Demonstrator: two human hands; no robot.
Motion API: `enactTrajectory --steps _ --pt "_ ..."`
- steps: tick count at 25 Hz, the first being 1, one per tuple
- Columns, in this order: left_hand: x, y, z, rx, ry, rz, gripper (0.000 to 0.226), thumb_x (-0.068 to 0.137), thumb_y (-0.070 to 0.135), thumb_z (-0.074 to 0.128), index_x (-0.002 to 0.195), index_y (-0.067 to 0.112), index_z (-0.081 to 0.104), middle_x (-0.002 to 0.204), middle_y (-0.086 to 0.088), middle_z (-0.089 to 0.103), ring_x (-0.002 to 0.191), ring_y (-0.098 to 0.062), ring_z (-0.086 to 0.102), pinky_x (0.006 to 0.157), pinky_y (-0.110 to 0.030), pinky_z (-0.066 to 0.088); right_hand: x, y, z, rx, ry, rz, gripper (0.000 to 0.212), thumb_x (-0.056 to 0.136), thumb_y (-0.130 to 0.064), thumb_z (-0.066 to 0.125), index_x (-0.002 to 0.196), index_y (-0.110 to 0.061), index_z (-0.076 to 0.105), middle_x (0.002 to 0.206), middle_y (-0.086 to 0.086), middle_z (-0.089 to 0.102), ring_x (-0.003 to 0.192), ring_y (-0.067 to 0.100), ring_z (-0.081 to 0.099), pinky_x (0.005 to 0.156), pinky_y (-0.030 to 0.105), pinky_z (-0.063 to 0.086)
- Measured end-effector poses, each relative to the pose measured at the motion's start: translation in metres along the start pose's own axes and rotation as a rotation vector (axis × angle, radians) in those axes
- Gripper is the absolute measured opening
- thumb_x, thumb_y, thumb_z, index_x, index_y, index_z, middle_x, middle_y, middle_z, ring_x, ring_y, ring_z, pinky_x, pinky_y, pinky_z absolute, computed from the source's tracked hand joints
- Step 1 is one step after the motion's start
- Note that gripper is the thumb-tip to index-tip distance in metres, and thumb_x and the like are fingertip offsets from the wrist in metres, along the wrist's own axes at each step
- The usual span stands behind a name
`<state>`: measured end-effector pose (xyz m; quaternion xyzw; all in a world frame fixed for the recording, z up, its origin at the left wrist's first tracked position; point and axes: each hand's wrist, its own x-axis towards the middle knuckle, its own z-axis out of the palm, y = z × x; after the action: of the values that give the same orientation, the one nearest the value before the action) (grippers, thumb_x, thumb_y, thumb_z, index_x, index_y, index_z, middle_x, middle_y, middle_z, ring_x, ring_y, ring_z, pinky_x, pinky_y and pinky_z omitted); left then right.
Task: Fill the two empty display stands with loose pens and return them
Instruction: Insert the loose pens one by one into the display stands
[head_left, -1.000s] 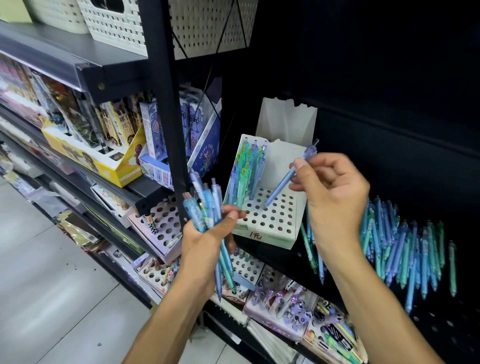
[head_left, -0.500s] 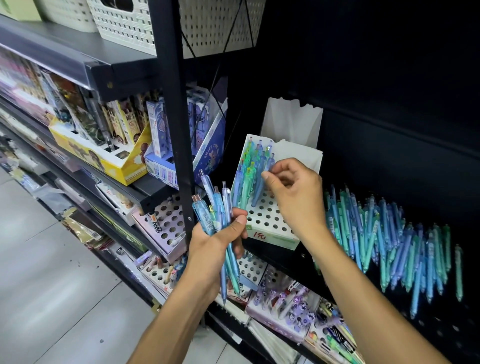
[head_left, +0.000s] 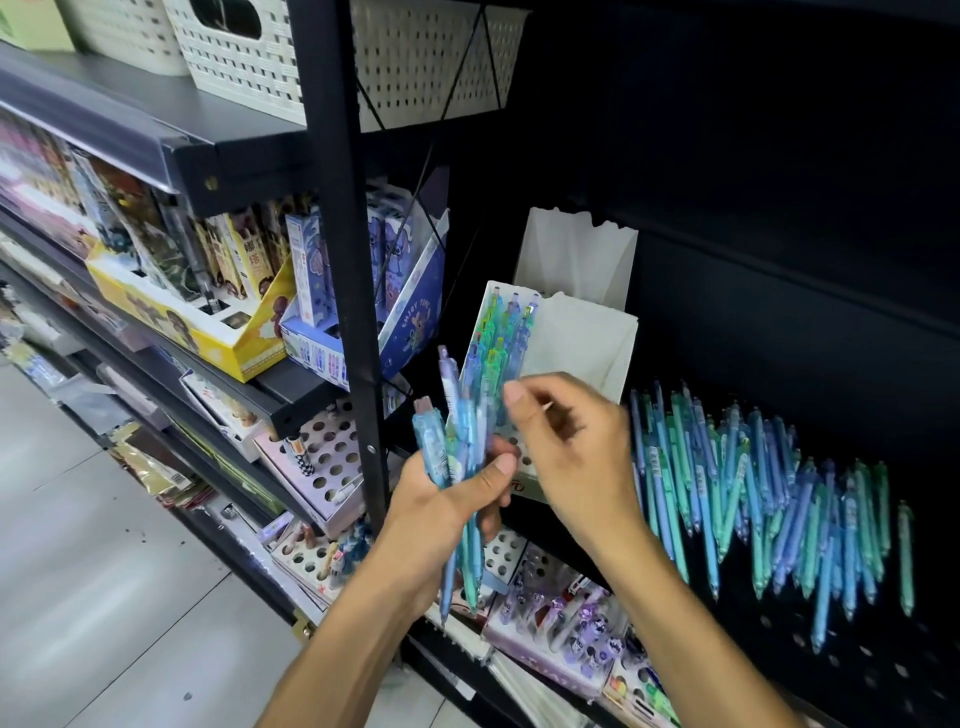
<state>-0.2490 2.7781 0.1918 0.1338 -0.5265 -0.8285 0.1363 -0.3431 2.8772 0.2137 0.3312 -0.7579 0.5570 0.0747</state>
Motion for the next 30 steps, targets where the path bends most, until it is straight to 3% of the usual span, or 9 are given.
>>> enactTrajectory --steps 3,5,8,10,14,17,24,27,30 --pt "0.002 -0.004 -0.001 0.039 -0.068 0.016 0.01 0.076 0.017 0.072 0.069 0.023 0.07 0.061 -0.007 0.056 0.048 -0.016 0.047 0.045 -0.024 0.043 -0.008 -0.015 -0.004 0.315 -0.296 0.229 0.014 0.089 -0.023 0.071 0.076 -0.017 0.072 0.062 0.003 0.062 0.05 0.025 0.061 0.049 0.033 0.051" --pt "-0.001 -0.005 -0.002 0.062 -0.072 0.012 0.002 0.078 0.019 0.073 0.075 0.019 0.073 0.061 -0.007 0.057 0.051 -0.017 0.049 0.046 -0.024 0.043 0.001 -0.021 -0.01 0.441 -0.15 0.336 0.007 0.082 -0.025 0.071 0.079 -0.021 0.076 0.071 0.01 0.069 0.059 0.023 0.062 0.051 0.03 0.053" --pt "-0.003 -0.012 -0.008 0.105 0.081 0.007 0.003 0.086 0.013 0.07 0.084 0.011 0.071 0.061 -0.005 0.057 0.054 -0.015 0.051 0.048 -0.026 0.044 0.021 -0.02 -0.034 0.577 0.283 0.277 0.013 0.084 -0.022 0.068 0.088 -0.012 0.074 0.074 0.003 0.07 0.061 0.015 0.061 0.054 0.024 0.053" --pt "-0.003 -0.017 -0.015 0.055 0.209 -0.005 0.004 0.088 0.012 0.068 0.089 0.008 0.066 0.061 -0.004 0.054 0.053 -0.013 0.049 0.048 -0.026 0.043 0.025 -0.017 -0.042 0.413 0.402 0.134 0.009 0.092 -0.016 0.067 0.091 -0.01 0.072 0.071 0.001 0.067 0.06 0.014 0.062 0.056 0.025 0.055" --pt "-0.003 -0.015 -0.017 -0.062 0.266 0.003 0.039 0.079 0.026 0.071 0.106 0.001 0.058 0.06 -0.001 0.052 0.052 -0.012 0.046 0.048 -0.025 0.041 0.009 -0.006 -0.013 0.169 0.24 0.056 0.012 0.092 -0.02 0.067 0.088 -0.031 0.07 0.078 -0.002 0.071 0.065 0.017 0.069 0.059 0.04 0.061" --pt "-0.002 -0.013 -0.015 -0.076 0.245 0.007 0.04 0.08 0.029 0.071 0.105 0.003 0.054 0.06 -0.001 0.052 0.052 -0.011 0.046 0.05 -0.025 0.043 0.008 0.006 -0.001 0.063 0.202 0.034 0.008 0.092 -0.027 0.069 0.085 -0.027 0.072 0.07 0.0 0.069 0.06 0.024 0.066 0.055 0.051 0.056" --pt "-0.005 -0.012 -0.012 -0.058 0.093 0.038 0.036 0.084 0.039 0.064 0.079 0.007 0.05 0.057 -0.004 0.047 0.048 -0.016 0.04 0.049 -0.027 0.04 0.023 0.007 0.009 -0.198 0.0 0.071 0.023 0.09 -0.032 0.071 0.075 -0.014 0.072 0.059 -0.006 0.065 0.053 0.013 0.057 0.055 0.035 0.051" --pt "-0.006 -0.011 -0.012 -0.02 -0.011 0.03 0.032 0.085 0.041 0.067 0.07 0.015 0.057 0.056 -0.004 0.047 0.047 -0.016 0.04 0.047 -0.025 0.039 0.017 0.002 0.006 -0.361 0.116 0.033 0.03 0.089 -0.043 0.068 0.077 -0.017 0.071 0.064 -0.009 0.066 0.057 0.008 0.06 0.058 0.029 0.05" --pt "-0.006 -0.011 -0.015 0.03 -0.137 0.019 0.032 0.085 0.041 0.072 0.065 0.02 0.058 0.055 -0.003 0.047 0.045 -0.015 0.041 0.045 -0.025 0.039 0.001 -0.012 -0.001 -0.191 0.2 -0.054 0.025 0.093 -0.038 0.065 0.081 -0.017 0.068 0.067 -0.012 0.062 0.054 0.005 0.054 0.052 0.018 0.039"
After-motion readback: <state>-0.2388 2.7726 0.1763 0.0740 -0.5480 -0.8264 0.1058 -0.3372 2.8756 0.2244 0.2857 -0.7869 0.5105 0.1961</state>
